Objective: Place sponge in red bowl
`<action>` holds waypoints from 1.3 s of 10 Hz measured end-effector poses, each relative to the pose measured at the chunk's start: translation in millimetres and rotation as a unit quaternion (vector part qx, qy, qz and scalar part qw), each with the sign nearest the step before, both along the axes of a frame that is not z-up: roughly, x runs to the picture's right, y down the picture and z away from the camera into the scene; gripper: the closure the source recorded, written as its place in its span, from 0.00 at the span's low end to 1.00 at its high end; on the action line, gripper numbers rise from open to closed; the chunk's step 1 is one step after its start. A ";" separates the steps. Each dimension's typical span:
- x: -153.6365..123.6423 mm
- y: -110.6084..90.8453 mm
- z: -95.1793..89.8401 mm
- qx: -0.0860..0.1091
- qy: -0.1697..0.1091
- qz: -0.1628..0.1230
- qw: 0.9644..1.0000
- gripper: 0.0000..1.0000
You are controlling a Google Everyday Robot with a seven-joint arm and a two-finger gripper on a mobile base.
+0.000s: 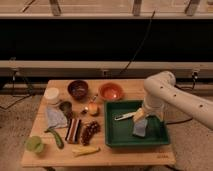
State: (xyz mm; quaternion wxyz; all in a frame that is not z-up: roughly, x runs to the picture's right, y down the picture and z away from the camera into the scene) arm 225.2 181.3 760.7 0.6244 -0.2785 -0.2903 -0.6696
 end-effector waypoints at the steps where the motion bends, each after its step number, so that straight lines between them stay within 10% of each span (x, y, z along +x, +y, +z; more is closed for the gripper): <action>1: -2.6 4.2 6.3 -0.007 0.001 0.000 1.000 0.20; 13: -16.0 42.1 64.3 -0.057 0.016 -0.008 0.998 0.22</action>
